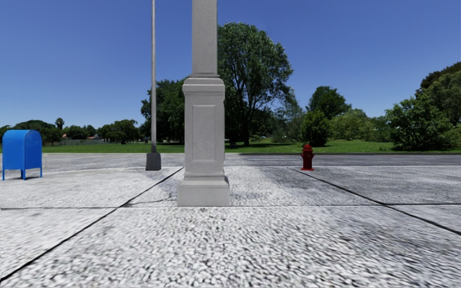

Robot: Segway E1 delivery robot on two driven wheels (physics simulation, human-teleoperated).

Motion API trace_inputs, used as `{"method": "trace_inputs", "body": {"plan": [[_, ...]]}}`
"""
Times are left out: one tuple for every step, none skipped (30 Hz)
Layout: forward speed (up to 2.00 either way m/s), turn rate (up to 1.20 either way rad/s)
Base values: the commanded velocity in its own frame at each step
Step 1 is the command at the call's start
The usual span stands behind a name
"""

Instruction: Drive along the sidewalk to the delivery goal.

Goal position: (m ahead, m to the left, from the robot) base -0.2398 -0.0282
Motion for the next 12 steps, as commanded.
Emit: {"method": "trace_inputs", "body": {"plan": [[0.0,0.0],[0.0,0.0],[0.0,0.0],[0.0,0.0],[0.0,0.0],[0.0,0.0],[0.0,0.0],[0.0,0.0],[0.0,0.0],[0.0,0.0],[0.0,0.0],[0.0,0.0]]}}
